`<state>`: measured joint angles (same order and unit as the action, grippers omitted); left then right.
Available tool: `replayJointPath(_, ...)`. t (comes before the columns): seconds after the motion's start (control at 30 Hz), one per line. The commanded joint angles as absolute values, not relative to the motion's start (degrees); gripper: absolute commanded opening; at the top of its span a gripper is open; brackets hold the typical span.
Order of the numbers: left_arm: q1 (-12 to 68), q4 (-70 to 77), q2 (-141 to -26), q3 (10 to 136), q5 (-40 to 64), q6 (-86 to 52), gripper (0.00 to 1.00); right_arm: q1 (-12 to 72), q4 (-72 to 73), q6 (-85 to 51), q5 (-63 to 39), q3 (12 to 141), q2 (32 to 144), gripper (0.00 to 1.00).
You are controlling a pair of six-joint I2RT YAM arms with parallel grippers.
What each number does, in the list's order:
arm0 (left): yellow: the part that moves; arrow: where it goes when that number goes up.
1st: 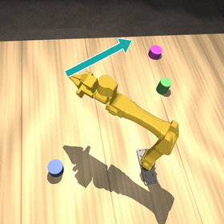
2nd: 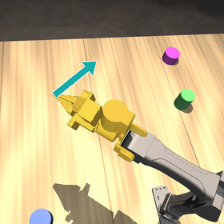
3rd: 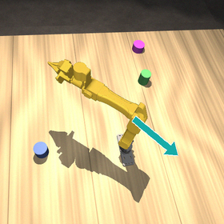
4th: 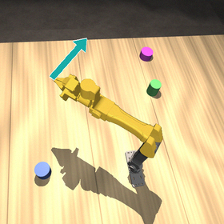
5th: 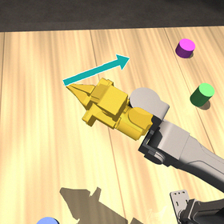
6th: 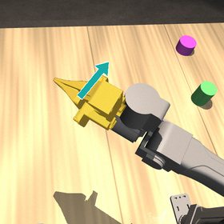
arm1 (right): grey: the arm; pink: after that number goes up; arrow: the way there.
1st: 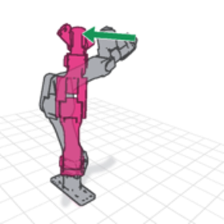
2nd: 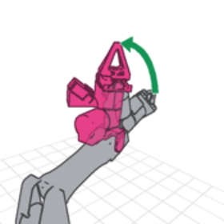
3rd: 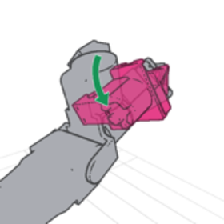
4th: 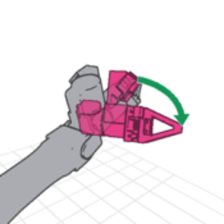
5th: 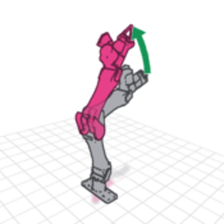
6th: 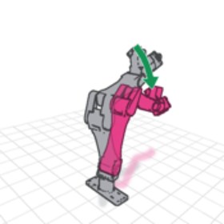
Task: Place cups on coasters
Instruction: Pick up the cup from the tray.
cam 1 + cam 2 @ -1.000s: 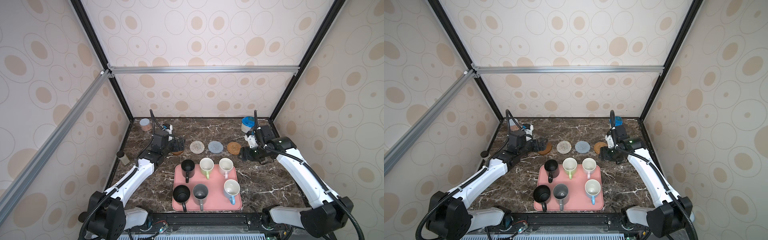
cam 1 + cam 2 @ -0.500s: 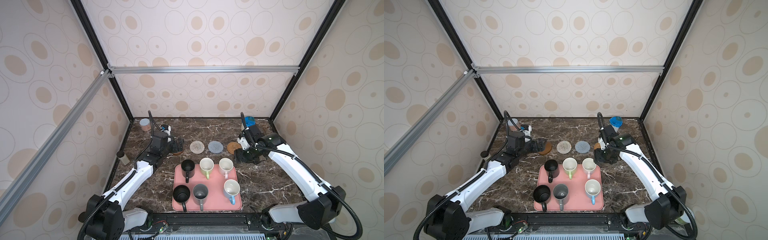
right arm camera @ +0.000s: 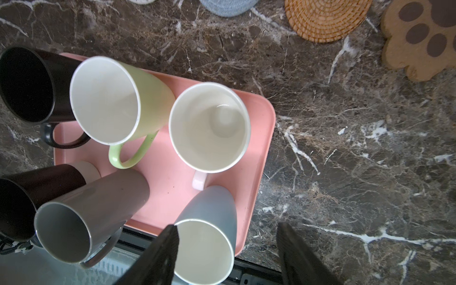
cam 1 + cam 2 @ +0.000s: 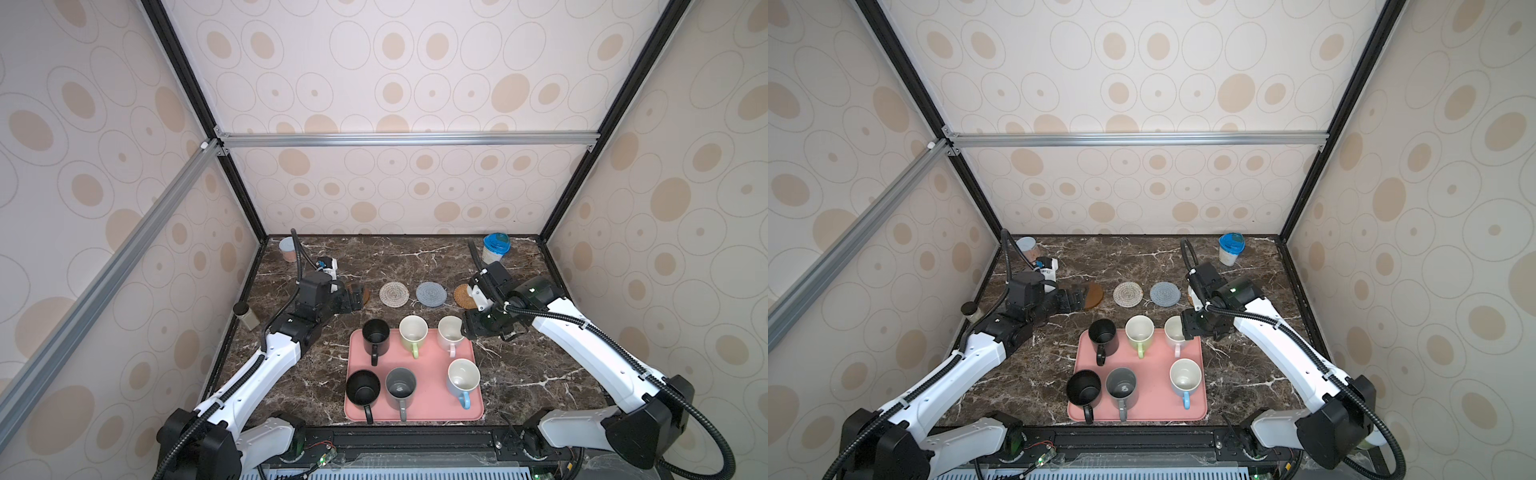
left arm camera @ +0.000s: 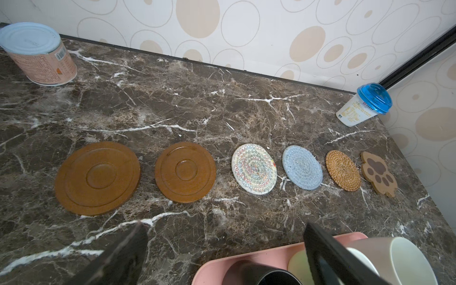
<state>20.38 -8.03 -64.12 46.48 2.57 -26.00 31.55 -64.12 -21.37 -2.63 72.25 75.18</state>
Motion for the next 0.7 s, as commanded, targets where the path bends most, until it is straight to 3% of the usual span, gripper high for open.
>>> replayJointPath(0.0, 20.7, -8.8, -62.1, 47.3, 1.8, -26.7, 1.00, 34.3, -65.5, -23.5, -0.8, 71.0, 74.7, 0.67)
replayJointPath(0.23, 20.7, -7.6, -59.2, 42.3, 1.8, -29.2, 1.00, 37.1, -66.0, -24.5, 0.4, 69.5, 76.6, 0.67)
replayJointPath(0.67, 20.7, -6.2, -62.4, 45.0, -0.5, -28.5, 1.00, 38.3, -61.2, -26.7, -0.7, 69.2, 82.8, 0.66)
